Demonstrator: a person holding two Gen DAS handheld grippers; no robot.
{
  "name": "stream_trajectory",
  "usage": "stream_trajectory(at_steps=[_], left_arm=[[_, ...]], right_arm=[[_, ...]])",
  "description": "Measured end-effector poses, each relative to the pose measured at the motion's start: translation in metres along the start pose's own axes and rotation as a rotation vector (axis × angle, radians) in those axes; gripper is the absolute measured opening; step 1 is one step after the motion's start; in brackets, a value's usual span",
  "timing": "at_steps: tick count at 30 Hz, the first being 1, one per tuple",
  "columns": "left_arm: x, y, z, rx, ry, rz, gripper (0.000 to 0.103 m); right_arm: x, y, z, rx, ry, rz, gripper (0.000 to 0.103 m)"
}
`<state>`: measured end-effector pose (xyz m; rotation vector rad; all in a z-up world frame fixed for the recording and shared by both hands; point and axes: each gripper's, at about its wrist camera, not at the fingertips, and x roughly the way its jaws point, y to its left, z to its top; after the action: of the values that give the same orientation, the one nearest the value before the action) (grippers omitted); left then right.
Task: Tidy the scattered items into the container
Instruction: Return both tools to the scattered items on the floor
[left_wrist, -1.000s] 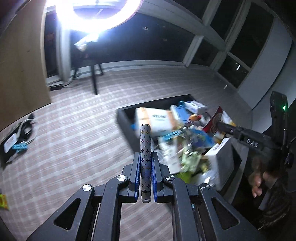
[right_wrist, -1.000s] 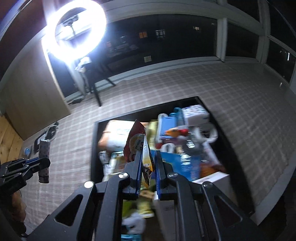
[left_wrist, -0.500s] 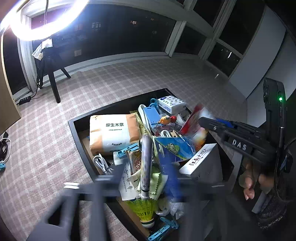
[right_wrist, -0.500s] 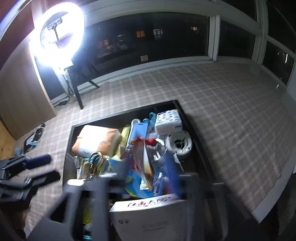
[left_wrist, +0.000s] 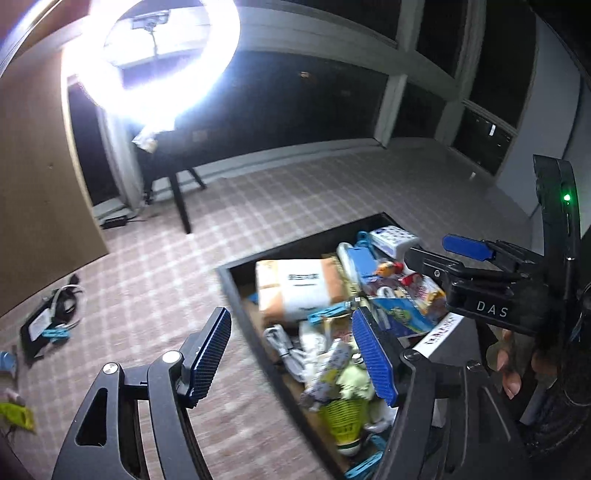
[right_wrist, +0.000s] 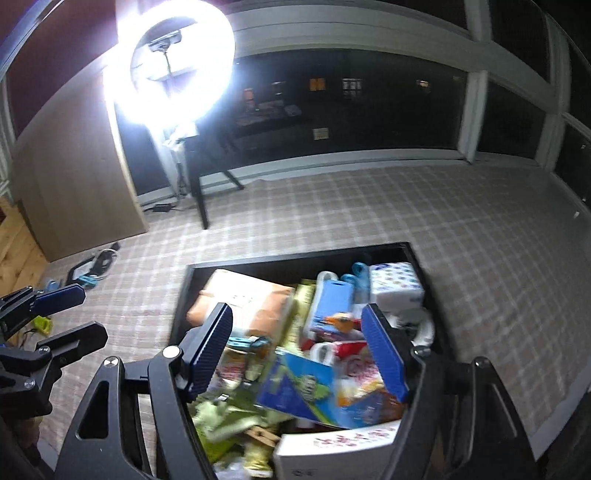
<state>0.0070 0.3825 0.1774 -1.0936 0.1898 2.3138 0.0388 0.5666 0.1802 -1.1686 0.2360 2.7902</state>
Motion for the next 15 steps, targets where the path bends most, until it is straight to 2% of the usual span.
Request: stream_trajectory(at_steps=[4, 7, 10, 15], left_arm=[[-0.013, 0.028, -0.009, -0.034, -0.003, 0.037, 0.066], [-0.024, 0.057, -0.02, -0.061, 0.007, 0.064, 0.066], [-0.036, 0.094, -0.037, -0.087, 0.016, 0.112, 0.066], [-0.066, 0.182, -0.073, -0.213, 0.033, 0.188, 0.065]], right_arm=[[0.008, 0.028, 0.006, -0.034, 0.005, 0.069, 0.071], [0.018, 0.059, 0.008, -0.076, 0.034, 0.154, 0.071], [0.025, 0.103, 0.007, -0.155, 0.06, 0.228, 0.071], [0.038, 0.192, 0.01, -0.274, 0.093, 0.333, 0.071]])
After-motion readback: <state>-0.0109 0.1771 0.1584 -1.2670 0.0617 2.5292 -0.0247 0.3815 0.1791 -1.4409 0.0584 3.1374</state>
